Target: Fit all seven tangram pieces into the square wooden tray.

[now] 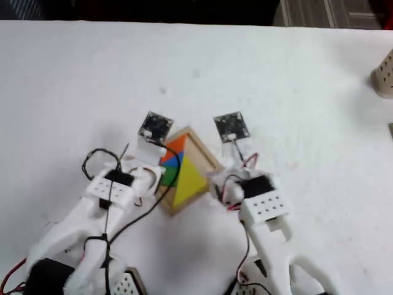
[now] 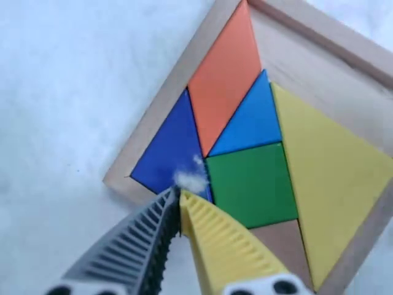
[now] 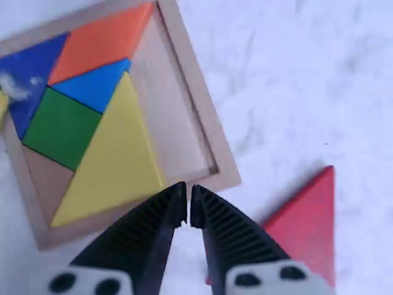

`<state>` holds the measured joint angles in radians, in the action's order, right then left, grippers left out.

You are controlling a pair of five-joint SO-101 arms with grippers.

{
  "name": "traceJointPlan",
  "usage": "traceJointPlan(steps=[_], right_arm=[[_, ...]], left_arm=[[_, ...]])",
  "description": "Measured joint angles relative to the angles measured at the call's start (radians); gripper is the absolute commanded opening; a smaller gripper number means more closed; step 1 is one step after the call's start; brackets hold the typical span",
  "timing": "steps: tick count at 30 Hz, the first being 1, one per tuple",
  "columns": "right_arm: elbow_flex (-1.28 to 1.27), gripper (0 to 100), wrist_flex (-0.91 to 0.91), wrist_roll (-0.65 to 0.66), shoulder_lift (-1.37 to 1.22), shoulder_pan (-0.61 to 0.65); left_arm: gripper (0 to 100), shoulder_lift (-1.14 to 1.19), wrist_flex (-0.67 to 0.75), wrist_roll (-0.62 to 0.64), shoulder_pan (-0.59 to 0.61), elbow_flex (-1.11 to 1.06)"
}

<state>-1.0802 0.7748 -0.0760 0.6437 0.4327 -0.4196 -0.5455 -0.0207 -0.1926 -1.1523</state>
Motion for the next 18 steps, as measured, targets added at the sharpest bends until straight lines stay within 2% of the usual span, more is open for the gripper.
traceJointPlan(steps=[5, 8, 15, 18], right_arm=[[0.021, 21.4, -0.216, -0.173, -0.216, 0.109], [0.103, 30.5, -0.242, -0.239, -0.387, 0.140], [0.374, 32.2, -0.032, -0.270, -0.623, 0.153], [0.407, 28.3, 0.021, -0.175, -0.646, 0.160]], left_arm=[[2, 0.000, 0.000, 0.000, 0.000, 0.000], [2, 0.000, 0.000, 0.000, 0.000, 0.000], [2, 0.000, 0.000, 0.002, 0.002, 0.000], [2, 0.000, 0.000, 0.002, 0.005, 0.000]])
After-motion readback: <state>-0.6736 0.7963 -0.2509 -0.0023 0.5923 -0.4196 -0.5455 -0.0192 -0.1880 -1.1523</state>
